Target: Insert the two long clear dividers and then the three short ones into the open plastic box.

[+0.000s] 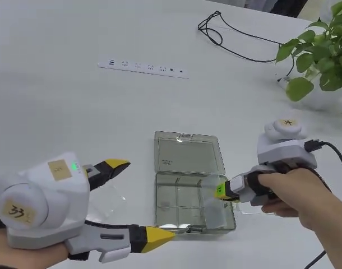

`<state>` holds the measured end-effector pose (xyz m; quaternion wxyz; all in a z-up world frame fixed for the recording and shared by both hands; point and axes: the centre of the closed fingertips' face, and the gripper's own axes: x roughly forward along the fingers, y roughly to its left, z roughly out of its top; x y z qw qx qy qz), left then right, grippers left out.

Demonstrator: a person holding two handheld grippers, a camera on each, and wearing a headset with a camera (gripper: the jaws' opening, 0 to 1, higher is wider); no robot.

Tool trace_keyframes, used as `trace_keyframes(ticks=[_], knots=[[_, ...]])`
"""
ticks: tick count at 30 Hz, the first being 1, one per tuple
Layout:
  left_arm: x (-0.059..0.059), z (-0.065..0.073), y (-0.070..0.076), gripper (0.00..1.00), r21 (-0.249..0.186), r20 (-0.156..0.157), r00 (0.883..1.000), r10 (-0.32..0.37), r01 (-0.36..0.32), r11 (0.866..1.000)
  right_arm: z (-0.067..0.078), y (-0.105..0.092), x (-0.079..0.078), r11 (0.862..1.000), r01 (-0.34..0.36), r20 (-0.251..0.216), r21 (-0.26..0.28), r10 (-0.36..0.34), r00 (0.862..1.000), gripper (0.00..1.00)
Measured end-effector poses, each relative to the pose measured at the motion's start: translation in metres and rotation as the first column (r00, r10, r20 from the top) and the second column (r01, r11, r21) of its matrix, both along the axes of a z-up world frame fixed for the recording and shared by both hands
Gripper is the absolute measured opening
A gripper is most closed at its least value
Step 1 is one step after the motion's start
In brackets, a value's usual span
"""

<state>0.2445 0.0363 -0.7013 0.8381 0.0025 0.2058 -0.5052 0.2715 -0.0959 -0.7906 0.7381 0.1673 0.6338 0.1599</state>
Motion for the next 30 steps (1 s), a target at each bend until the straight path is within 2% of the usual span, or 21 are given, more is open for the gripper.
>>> trace_keyframes(ticks=[4,12,17,30], knots=[[0.0,0.0,0.0,0.88,-0.003,-0.001,1.0,0.002,-0.002,1.0,-0.001,-0.002,0.003,1.0,-0.007,0.007,-0.005,0.007,1.0,0.06],[0.0,0.0,-0.001,0.88,-0.004,-0.007,1.0,0.002,-0.002,1.0,0.001,0.006,0.002,0.999,-0.041,0.037,-0.011,0.041,0.998,0.07],[0.0,-0.001,-0.002,0.88,0.001,-0.01,1.0,0.002,-0.002,1.0,-0.005,0.008,0.008,0.999,-0.053,0.045,-0.002,0.053,0.998,0.08],[0.0,-0.002,-0.001,0.88,0.01,-0.011,1.0,0.005,-0.005,1.0,-0.022,0.011,0.011,0.994,-0.108,0.071,-0.008,0.109,0.992,0.1]])
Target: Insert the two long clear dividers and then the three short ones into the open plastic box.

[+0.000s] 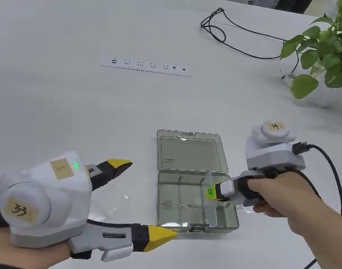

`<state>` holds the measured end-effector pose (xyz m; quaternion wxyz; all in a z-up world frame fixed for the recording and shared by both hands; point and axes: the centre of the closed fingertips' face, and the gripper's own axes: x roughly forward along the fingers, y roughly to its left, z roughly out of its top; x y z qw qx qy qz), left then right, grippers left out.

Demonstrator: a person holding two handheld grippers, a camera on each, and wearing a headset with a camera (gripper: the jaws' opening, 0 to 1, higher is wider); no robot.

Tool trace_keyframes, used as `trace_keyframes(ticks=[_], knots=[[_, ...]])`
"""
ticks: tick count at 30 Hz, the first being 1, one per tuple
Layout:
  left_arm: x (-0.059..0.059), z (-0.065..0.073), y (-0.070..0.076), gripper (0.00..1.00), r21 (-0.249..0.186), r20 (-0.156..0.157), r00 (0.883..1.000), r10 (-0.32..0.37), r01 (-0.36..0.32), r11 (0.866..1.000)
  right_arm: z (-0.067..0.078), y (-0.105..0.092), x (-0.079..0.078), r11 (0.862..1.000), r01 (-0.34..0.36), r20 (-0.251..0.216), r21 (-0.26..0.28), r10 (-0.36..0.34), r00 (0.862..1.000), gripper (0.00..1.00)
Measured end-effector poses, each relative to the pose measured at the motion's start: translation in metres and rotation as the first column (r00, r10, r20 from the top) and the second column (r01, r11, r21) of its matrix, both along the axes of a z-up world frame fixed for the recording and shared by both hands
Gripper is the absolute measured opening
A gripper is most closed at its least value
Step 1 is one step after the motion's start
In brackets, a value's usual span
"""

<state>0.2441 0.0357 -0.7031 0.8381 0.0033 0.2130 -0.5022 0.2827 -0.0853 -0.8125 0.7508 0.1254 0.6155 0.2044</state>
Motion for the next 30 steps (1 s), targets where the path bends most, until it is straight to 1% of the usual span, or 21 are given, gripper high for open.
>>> trace_keyframes(ticks=[3,8,12,14,15,17,19,21,24,25,27,30], knots=[[0.0,0.0,0.0,0.88,0.005,-0.001,1.0,0.001,-0.001,1.0,-0.005,0.001,0.0,1.0,-0.005,0.006,0.004,0.005,1.0,0.1],[0.001,0.002,0.001,0.87,0.008,0.003,1.0,0.007,-0.007,1.0,-0.009,0.0,0.0,1.0,-0.003,0.014,0.015,0.003,1.0,0.11],[0.001,0.004,0.002,0.87,0.012,0.005,1.0,0.014,-0.014,1.0,-0.009,0.002,0.0,1.0,-0.006,0.019,0.029,0.005,1.0,0.11],[0.001,0.005,0.002,0.87,0.013,0.007,1.0,0.017,-0.018,1.0,-0.009,0.003,0.0,0.999,-0.021,0.037,0.032,0.02,0.999,0.12],[0.001,0.005,0.002,0.87,0.013,0.007,1.0,0.02,-0.02,1.0,-0.009,0.003,-0.001,0.999,-0.017,0.036,0.035,0.016,0.999,0.12],[0.0,0.005,0.002,0.87,0.018,0.005,1.0,0.025,-0.025,1.0,-0.008,0.003,-0.001,0.999,-0.027,0.051,0.046,0.025,0.998,0.12],[0.0,0.005,0.003,0.87,0.02,0.005,0.999,0.032,-0.033,0.999,-0.004,0.004,0.0,0.997,-0.027,0.068,0.067,0.023,0.997,0.14],[-0.001,0.006,0.004,0.87,0.02,0.004,0.999,0.041,-0.041,0.999,0.001,0.005,0.001,0.995,-0.014,0.079,0.094,0.007,0.997,0.17],[-0.003,0.007,0.004,0.87,0.022,0.002,0.999,0.049,-0.049,0.999,0.008,0.004,0.002,0.993,-0.016,0.106,0.113,0.004,0.994,0.19],[-0.004,0.007,0.005,0.87,0.023,0.003,0.999,0.052,-0.052,0.998,0.013,0.004,0.003,0.992,-0.022,0.129,0.124,0.006,0.992,0.2],[-0.005,0.007,0.006,0.87,0.028,0.002,0.998,0.058,-0.058,0.998,0.022,0.003,0.003,0.99,-0.02,0.15,0.141,-0.001,0.989,0.21],[-0.006,0.008,0.007,0.86,0.029,0.001,0.998,0.068,-0.068,0.997,0.031,-0.001,0.004,0.988,-0.038,0.19,0.148,0.009,0.982,0.24]])
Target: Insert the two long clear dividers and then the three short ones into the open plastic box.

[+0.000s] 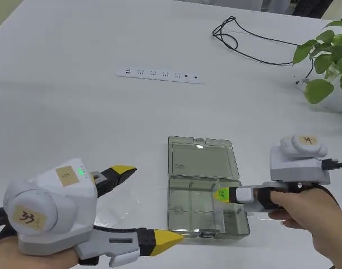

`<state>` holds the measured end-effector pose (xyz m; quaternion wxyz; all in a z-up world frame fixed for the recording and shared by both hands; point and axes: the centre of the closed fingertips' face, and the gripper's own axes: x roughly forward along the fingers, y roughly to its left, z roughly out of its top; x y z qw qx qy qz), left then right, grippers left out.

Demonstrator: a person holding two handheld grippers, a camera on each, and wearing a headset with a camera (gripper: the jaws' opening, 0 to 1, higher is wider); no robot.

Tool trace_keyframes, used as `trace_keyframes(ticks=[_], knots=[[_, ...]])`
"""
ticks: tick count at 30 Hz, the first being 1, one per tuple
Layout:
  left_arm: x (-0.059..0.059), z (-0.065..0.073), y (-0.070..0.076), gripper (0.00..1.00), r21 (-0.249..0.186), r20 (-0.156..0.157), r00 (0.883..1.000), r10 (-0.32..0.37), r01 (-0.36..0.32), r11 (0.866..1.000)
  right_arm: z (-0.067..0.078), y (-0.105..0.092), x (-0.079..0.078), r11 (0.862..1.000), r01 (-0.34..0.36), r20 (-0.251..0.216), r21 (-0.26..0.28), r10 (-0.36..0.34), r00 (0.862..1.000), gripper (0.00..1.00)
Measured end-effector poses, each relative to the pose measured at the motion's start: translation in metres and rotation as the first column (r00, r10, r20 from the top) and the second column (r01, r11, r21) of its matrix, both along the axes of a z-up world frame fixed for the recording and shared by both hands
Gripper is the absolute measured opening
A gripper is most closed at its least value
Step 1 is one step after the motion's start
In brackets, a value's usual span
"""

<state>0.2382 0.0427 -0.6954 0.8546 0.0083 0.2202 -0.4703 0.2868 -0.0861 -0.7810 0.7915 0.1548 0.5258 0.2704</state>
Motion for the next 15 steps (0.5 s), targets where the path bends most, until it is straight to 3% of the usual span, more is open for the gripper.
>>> trace_keyframes(ticks=[4,9,13,14,15], knots=[[-0.002,0.002,0.001,0.86,0.005,0.001,1.0,0.008,-0.008,1.0,0.017,-0.002,0.0,0.999,-0.024,0.067,0.033,0.022,0.998,0.26],[-0.005,0.004,0.002,0.86,0.012,0.002,1.0,0.024,-0.024,1.0,0.032,-0.004,-0.004,0.997,-0.05,0.116,0.064,0.042,0.992,0.32],[-0.007,0.006,0.004,0.86,0.016,0.001,0.999,0.042,-0.042,0.999,0.042,-0.007,-0.011,0.992,-0.105,0.18,0.067,0.091,0.979,0.36],[-0.007,0.006,0.005,0.86,0.02,0.002,0.999,0.047,-0.047,0.999,0.047,-0.007,-0.011,0.989,-0.125,0.221,0.073,0.106,0.969,0.37],[-0.008,0.006,0.006,0.86,0.023,0.003,0.999,0.05,-0.05,0.998,0.049,-0.008,-0.016,0.989,-0.121,0.209,0.08,0.102,0.973,0.38]])
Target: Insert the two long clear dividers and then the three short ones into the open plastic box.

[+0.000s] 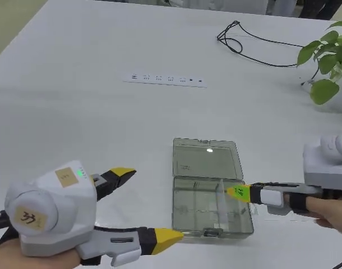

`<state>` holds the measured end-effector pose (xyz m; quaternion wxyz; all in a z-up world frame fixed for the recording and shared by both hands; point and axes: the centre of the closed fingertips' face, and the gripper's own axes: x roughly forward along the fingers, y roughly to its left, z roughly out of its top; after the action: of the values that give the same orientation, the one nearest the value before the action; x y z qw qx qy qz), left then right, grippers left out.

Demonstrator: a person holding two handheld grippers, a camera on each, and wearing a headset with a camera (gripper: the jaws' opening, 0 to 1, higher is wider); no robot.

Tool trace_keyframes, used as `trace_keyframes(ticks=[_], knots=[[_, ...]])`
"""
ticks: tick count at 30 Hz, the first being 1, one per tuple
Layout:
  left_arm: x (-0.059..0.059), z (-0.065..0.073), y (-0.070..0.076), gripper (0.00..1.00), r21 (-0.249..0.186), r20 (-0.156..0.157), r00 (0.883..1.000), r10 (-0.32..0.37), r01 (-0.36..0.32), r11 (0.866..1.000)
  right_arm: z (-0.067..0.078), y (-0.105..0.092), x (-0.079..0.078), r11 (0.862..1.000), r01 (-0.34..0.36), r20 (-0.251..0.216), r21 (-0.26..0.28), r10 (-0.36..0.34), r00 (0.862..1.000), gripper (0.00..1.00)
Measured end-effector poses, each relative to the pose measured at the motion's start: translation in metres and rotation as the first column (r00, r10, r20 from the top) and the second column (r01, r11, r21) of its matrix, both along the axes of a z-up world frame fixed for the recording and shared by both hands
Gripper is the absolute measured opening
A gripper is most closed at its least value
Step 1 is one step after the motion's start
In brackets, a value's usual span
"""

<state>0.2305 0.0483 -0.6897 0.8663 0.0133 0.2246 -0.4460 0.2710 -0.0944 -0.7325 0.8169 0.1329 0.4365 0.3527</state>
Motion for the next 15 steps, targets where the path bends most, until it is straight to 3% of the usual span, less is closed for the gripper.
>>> trace_keyframes(ticks=[1,2,7,9,15], knots=[[-0.001,0.0,0.001,0.86,0.004,-0.001,1.0,0.007,-0.007,1.0,0.002,0.0,-0.003,1.0,-0.017,0.008,0.01,0.017,1.0,0.4],[-0.001,0.0,0.002,0.86,0.007,-0.002,1.0,0.011,-0.011,1.0,0.005,0.001,-0.002,0.999,-0.041,0.044,0.022,0.04,0.998,0.41],[-0.002,-0.001,0.009,0.85,0.023,-0.004,0.999,0.034,-0.033,0.999,0.013,-0.008,-0.014,0.998,-0.058,0.111,0.016,0.056,0.992,0.47],[-0.002,0.0,0.012,0.85,0.03,0.0,0.999,0.045,-0.045,0.999,0.015,-0.012,-0.02,0.995,-0.1,0.165,-0.018,0.101,0.981,0.53],[-0.001,-0.003,0.023,0.85,0.055,-0.004,0.997,0.078,-0.078,0.995,0.016,-0.022,-0.034,0.986,-0.152,0.231,-0.06,0.162,0.959,0.6]])
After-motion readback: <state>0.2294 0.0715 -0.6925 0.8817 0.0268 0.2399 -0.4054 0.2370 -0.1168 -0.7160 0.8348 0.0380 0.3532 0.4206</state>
